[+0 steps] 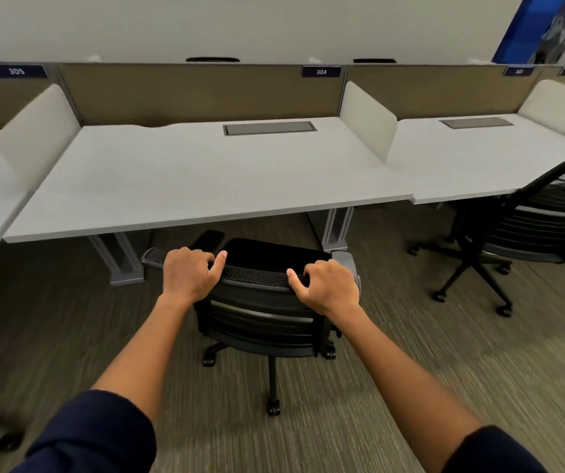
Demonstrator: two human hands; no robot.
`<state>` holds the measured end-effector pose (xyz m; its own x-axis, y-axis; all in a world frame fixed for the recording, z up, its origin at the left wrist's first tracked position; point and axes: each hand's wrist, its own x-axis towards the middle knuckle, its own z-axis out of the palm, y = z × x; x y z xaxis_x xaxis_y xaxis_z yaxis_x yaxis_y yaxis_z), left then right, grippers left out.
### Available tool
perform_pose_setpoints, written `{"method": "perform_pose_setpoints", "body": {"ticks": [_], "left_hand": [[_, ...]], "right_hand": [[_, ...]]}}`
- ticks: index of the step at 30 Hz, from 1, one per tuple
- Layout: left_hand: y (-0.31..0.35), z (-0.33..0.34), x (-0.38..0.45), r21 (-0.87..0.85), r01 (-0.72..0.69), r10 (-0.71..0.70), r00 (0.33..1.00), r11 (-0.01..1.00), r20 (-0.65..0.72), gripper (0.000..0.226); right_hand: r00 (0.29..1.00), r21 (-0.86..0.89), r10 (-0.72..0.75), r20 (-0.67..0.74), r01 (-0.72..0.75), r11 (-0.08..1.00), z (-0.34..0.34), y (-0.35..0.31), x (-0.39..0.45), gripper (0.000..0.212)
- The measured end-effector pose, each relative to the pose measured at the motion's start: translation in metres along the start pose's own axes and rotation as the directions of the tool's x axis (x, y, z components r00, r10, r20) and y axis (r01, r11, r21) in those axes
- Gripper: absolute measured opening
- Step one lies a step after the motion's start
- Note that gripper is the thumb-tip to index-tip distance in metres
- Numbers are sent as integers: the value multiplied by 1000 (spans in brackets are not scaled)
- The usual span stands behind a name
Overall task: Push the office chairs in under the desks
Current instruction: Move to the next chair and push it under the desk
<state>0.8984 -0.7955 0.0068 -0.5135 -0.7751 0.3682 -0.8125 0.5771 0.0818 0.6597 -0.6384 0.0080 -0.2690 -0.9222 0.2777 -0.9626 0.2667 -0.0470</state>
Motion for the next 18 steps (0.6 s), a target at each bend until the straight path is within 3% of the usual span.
{"method": "perform_pose_setpoints", "body": {"ticks": [13,18], "left_hand": [[-34,51,136,-40,-32,35,997,999,73,69],[-35,61,164,-88,-5,10,998,996,55,58]], "right_hand": [[995,6,101,19,-101,995,37,10,126,76],[993,-4,110,46,-110,994,46,16,160,77]]}}
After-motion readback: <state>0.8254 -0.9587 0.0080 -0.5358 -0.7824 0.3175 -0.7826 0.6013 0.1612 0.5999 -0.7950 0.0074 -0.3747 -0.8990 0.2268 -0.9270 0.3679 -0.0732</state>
